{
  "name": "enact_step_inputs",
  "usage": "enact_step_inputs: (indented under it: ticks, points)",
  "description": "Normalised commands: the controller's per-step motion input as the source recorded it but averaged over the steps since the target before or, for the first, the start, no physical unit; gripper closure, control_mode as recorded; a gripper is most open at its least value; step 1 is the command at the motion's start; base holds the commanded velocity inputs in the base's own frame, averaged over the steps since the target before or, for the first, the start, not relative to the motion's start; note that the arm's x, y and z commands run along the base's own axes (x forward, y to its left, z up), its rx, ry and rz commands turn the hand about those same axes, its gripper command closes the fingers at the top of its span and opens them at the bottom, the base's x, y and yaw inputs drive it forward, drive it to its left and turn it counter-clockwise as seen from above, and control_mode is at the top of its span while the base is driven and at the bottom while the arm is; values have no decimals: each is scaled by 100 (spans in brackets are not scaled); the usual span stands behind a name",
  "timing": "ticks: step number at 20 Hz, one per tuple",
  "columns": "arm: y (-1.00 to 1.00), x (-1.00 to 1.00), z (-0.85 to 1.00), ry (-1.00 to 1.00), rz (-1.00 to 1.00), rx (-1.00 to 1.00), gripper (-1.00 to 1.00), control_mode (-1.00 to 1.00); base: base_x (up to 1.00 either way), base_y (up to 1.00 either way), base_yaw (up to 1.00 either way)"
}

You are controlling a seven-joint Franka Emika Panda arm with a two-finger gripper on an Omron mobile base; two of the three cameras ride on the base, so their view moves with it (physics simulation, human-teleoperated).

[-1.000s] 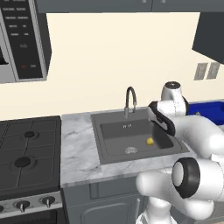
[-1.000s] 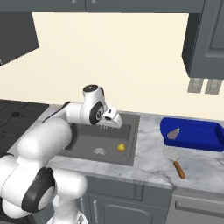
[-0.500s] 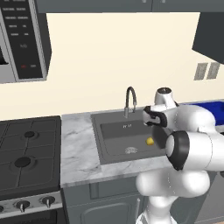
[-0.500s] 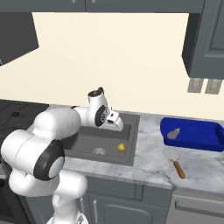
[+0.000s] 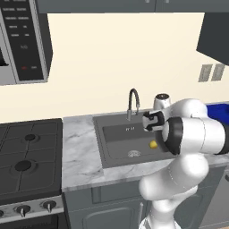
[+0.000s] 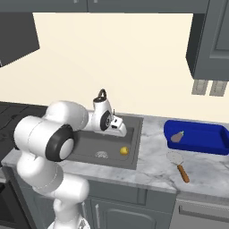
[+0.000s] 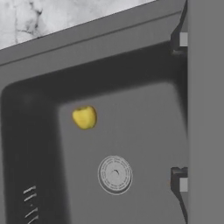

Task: Pick up all produce items and place them in the sink. Turn on the sink faucet to wash them. Then turn the sink off and put them in the tray.

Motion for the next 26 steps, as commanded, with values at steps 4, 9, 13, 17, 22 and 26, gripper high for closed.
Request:
enact_step_inputs:
  ticks: [4,9,13,17,22,26]
  points:
    - [0,0,-14,0,-2,2,-100,-100,0,0,0]
    - [0,0,-10,0,-13,4,-100,-100,0,0,0]
    - [3,1,-13,0,-28,3,-100,-100,0,0,0]
    - [8,18,-19,0,-33,1,-100,-100,0,0,0]
    - [3,39,-17,0,-31,0,-100,-100,0,0,0]
    - [-2,46,-16,3,-26,2,-100,-100,0,0,0]
